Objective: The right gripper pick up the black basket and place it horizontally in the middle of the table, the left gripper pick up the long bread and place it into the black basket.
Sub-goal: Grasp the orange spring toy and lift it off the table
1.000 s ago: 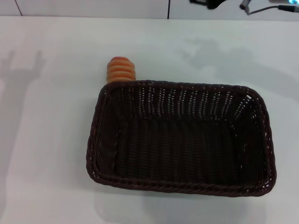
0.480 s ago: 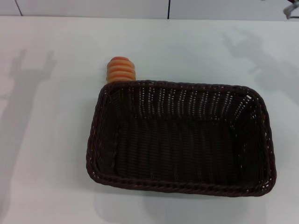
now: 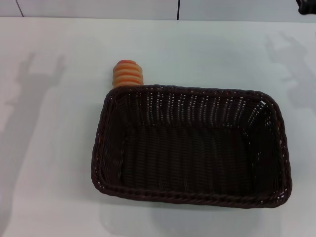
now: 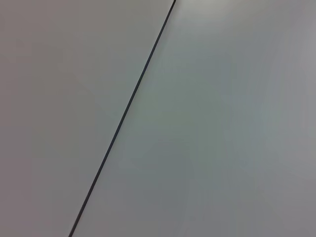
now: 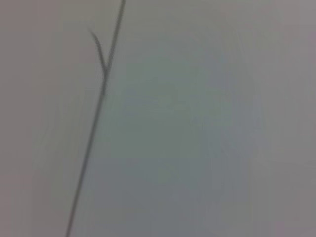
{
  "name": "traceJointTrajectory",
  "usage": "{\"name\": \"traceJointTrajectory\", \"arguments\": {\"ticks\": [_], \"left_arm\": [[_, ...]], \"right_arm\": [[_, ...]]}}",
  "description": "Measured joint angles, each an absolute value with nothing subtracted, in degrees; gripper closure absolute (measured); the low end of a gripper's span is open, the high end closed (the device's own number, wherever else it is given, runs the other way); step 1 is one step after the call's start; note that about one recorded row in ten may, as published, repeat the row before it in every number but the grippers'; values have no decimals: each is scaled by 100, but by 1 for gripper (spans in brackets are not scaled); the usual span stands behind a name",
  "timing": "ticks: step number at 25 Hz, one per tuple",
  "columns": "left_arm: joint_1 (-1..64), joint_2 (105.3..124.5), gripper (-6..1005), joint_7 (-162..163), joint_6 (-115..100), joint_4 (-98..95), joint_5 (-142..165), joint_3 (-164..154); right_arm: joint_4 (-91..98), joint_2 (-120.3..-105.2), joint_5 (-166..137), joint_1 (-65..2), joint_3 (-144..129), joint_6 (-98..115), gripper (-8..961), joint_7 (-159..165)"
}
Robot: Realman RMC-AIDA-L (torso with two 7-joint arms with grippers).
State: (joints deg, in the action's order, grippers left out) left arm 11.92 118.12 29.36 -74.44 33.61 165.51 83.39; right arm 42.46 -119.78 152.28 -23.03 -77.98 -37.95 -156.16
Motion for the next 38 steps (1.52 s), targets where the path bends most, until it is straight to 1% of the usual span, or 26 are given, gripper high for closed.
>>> {"name": "traceJointTrajectory", "arguments": {"ticks": [4,9,13,16,20,21,22,24,27,29,33,34,38], "left_arm": [[1194,11812,138,2936,-7466,3361,16550,8295],[1219,11812,137,2936,-7474,3367,16547,8287],[1215,11806,137,2936,-7474,3405,16544,8287],[1204,11804,137,2936,-7474,3417,16543,8282],[1190,11803,137,2936,-7479,3422,16541,8264],[1188,11803,137,2936,-7483,3423,16540,8252],[1187,11803,137,2936,-7488,3424,16540,8239],[1186,11803,137,2936,-7495,3426,16540,8225],[1184,11803,138,2936,-7497,3429,16541,8214],[1178,11803,138,2936,-7501,3437,16541,8209],[1175,11803,138,2935,-7504,3467,16541,8180],[1183,11803,138,2929,-7489,3486,16542,8154],[1194,11803,138,2916,-7472,3489,16542,8140]], "right_arm": [[3350,-11979,16184,-2546,-7729,-4202,552,-16364],[3148,-11986,16329,-2547,-7572,-4420,555,-16430],[3225,-11977,16331,-2528,-7678,-4209,562,-16259],[3452,-11927,16321,-2489,-7843,-3800,567,-15818],[3510,-11896,16259,-2499,-7948,-3745,562,-15578],[3512,-11850,16054,-2534,-7960,-3745,561,-15239],[3512,-11850,16054,-2534,-7960,-3745,563,-15239],[3494,-11781,15592,-2569,-7884,-3831,568,-14802],[3485,-11807,15501,-2561,-7765,-3880,581,-14808],[3381,-11855,15474,-2558,-7597,-3951,600,-14918],[3191,-11866,15472,-2594,-7539,-4000,636,-15108],[3111,-11899,15492,-2589,-7501,-3994,645,-15377],[2778,-11945,15716,-2609,-7353,-4186,687,-15900]]}}
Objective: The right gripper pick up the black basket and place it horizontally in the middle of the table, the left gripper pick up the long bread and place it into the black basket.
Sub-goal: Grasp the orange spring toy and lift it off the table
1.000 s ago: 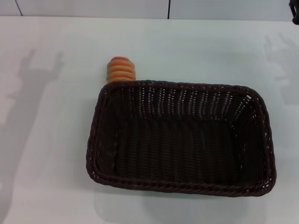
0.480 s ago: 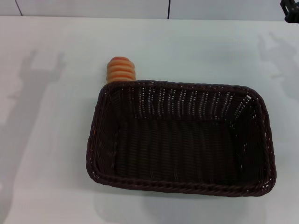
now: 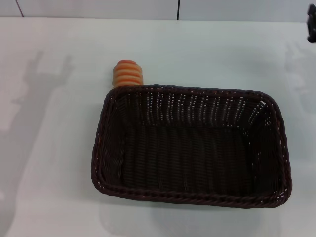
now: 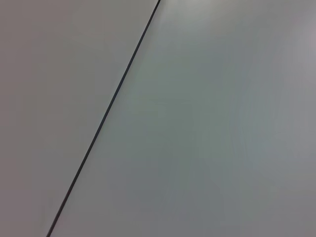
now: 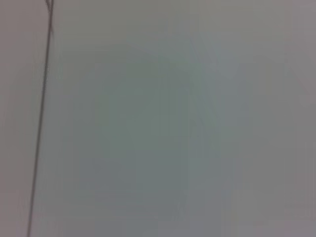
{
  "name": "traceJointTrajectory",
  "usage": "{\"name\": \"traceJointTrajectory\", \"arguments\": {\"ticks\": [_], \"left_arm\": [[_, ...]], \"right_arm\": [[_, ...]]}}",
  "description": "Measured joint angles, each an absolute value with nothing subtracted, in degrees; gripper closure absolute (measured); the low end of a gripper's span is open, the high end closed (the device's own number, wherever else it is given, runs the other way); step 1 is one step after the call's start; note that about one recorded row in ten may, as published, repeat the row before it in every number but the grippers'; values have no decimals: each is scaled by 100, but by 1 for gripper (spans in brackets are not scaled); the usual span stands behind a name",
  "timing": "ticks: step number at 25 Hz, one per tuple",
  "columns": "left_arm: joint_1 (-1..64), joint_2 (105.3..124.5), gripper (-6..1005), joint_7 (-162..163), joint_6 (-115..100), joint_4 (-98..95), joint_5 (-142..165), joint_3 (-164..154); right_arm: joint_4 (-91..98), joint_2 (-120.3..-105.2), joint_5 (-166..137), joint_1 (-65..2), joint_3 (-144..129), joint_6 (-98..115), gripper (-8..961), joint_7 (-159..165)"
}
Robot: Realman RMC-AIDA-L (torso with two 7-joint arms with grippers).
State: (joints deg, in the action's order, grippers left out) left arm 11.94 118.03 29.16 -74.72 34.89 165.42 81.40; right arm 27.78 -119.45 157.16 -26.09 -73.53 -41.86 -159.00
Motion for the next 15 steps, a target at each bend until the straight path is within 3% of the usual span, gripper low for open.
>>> {"name": "traceJointTrajectory", "arguments": {"ticks": [5,10,15], "left_arm": [[1196,11802,137,2893,-7424,3477,16541,8110],[1078,11769,137,2923,-6613,3922,16541,8078],[641,11537,138,2862,-4152,5656,16543,7893]], "right_arm": [[1950,-11929,16338,-2752,-7022,-4891,755,-16436],[1764,-11944,16356,-2676,-6483,-5132,754,-16519],[1685,-11942,16357,-2593,-6104,-5261,753,-16523]]}}
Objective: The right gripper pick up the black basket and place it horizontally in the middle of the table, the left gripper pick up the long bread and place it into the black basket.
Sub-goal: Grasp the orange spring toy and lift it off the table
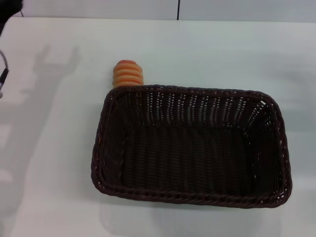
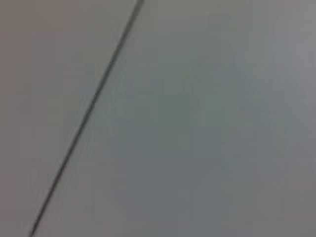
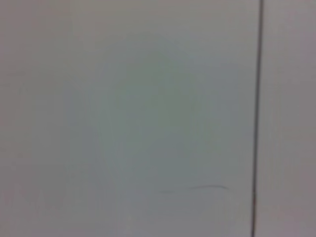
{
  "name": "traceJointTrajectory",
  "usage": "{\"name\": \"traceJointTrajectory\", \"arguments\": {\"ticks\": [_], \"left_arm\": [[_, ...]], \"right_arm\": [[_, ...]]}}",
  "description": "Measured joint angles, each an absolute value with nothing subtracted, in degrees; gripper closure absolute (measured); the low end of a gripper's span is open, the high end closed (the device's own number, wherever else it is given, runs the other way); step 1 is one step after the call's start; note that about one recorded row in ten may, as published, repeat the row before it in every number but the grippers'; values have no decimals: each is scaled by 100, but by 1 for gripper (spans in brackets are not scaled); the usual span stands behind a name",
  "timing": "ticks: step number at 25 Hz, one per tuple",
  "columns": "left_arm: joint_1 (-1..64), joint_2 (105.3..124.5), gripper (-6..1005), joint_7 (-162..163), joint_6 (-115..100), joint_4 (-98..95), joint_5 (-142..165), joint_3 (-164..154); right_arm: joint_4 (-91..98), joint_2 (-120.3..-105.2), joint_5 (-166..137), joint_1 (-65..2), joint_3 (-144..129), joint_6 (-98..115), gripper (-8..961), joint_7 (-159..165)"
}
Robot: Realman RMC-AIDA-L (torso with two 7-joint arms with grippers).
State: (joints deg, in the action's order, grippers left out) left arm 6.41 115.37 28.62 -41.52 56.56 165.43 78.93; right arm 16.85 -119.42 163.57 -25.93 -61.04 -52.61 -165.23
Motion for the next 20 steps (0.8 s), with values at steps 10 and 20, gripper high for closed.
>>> {"name": "traceJointTrajectory", "arguments": {"ticks": [10,20], "left_arm": [[470,11509,137,2126,1135,8707,16537,7986],[971,11813,138,1559,3807,9711,16491,8336]], "right_arm": [[1547,-11911,16352,-2645,-6059,-5215,751,-16530],[1612,-11877,16136,-2652,-6086,-5213,752,-16538]]}}
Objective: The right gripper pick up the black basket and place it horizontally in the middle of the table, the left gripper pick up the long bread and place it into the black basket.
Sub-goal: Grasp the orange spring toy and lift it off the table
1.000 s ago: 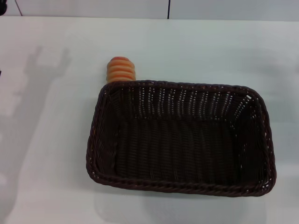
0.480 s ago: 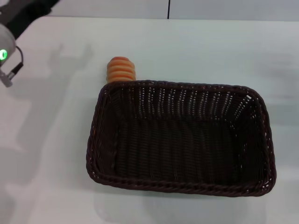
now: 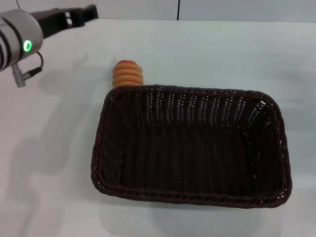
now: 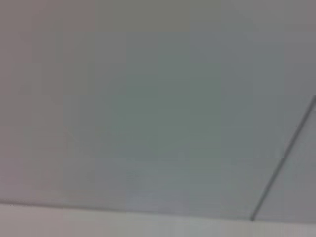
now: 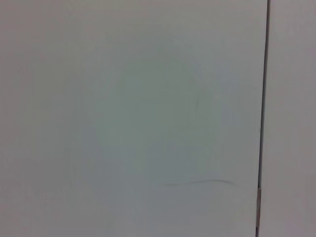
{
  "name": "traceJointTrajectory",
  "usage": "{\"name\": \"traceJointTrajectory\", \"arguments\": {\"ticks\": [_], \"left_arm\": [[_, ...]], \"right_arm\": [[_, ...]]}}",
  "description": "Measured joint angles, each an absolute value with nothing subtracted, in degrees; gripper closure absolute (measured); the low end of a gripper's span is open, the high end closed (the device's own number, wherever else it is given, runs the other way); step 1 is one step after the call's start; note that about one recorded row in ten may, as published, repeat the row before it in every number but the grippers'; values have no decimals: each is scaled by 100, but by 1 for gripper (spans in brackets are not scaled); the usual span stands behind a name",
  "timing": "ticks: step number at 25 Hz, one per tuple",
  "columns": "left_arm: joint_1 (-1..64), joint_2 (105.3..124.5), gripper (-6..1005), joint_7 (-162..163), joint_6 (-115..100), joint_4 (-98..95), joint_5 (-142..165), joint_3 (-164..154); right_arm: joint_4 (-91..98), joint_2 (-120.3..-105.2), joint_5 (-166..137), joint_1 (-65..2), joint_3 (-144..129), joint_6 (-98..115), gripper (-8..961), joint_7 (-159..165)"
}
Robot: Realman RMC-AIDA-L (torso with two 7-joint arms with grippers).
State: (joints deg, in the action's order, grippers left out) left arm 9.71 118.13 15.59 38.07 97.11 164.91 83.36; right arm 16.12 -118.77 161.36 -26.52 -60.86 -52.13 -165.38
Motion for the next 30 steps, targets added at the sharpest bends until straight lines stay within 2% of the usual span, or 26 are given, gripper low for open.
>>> {"name": "traceJointTrajectory", "arguments": {"ticks": [12,23,30], "left_arm": [[2184,11848,137,1658,5212,8951,16494,8396],[3243,11868,138,2382,5035,7414,16510,8103],[3580,11867,137,2672,4948,7053,16504,7902]], "right_arm": [[1645,-11867,16136,-2512,-6106,-5257,751,-16537],[1697,-11863,15963,-2425,-6107,-5264,752,-16538],[1667,-11801,15918,-2496,-6108,-5247,751,-16537]]}}
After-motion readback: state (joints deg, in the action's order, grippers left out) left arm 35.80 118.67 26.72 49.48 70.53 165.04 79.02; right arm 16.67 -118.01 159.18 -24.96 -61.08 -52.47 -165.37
